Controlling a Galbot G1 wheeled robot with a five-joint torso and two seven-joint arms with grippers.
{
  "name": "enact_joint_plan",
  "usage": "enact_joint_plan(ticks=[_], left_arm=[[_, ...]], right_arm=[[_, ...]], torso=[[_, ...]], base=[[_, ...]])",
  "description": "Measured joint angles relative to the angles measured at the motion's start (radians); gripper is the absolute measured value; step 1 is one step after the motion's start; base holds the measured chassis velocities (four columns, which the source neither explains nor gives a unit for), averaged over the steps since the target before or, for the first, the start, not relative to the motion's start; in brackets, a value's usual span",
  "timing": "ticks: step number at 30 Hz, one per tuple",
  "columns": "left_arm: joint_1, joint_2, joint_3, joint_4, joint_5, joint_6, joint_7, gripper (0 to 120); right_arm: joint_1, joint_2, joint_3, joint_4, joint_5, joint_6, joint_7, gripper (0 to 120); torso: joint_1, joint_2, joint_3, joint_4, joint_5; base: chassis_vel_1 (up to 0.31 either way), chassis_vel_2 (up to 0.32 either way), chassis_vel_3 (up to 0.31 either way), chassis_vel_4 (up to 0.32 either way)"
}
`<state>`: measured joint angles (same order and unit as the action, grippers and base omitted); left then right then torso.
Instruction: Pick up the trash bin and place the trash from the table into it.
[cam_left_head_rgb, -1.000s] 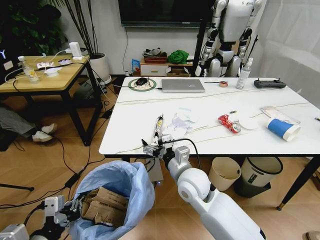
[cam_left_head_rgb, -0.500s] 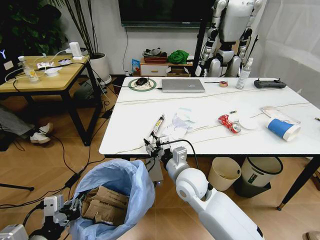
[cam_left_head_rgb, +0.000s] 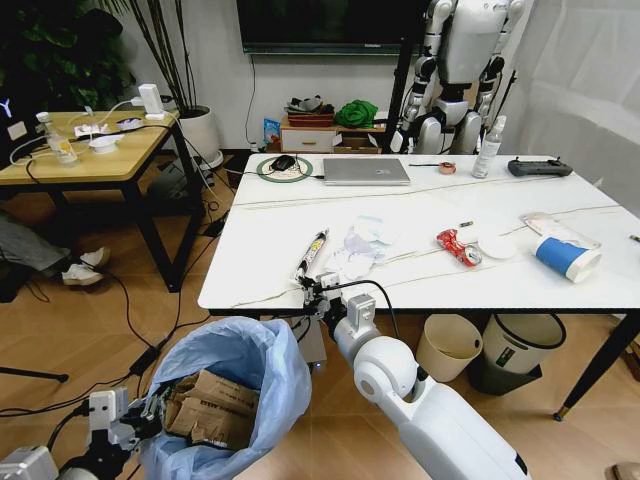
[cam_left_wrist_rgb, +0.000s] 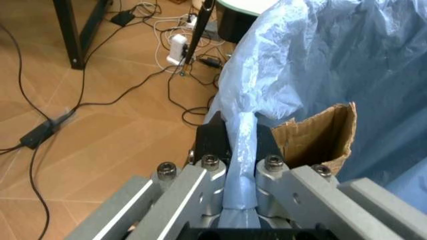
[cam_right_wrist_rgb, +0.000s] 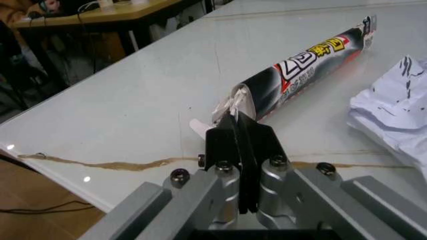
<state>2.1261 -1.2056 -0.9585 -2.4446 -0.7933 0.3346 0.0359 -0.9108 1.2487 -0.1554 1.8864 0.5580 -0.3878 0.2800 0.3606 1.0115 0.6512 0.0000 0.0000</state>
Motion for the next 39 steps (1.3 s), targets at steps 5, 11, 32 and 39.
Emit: enact_joint_plan(ticks=[5,11,32,39], left_arm=[[-0.001,0.004,0.002,-0.001,-0.002,0.001,-0.001,0],[-0.003,0.008,0.002,-0.003,-0.007,0.002,-0.001,0],[-0.036,0.007,0.028,0.036,-0.013,0.005,-0.010,0],[-0.054,0.011,0.030,0.046,-0.036,0.005,-0.015,0]], right_arm=[[0.000,-0.012,0.010,0.002,-0.005,0.009,-0.006,0],[-0.035,-0.069,0.029,0.045,-0.006,0.009,-0.010,0],[-0.063,-0.172,0.073,0.200,0.042,0.029,-0.015,0],[-0.058,-0.224,0.050,0.275,0.093,0.103,-0.080,0]], torso=[[0.000,0.000,0.000,0.0001,0.0000],[0.000,0.000,0.000,-0.0001,0.0001],[0.000,0.000,0.000,0.0001,0.0000],[0.000,0.000,0.000,-0.0001,0.0000]], base=[[0.000,0.000,0.000,0.000],[0.000,0.000,0.000,0.000],[0.000,0.000,0.000,0.000],[0.000,0.000,0.000,0.000]])
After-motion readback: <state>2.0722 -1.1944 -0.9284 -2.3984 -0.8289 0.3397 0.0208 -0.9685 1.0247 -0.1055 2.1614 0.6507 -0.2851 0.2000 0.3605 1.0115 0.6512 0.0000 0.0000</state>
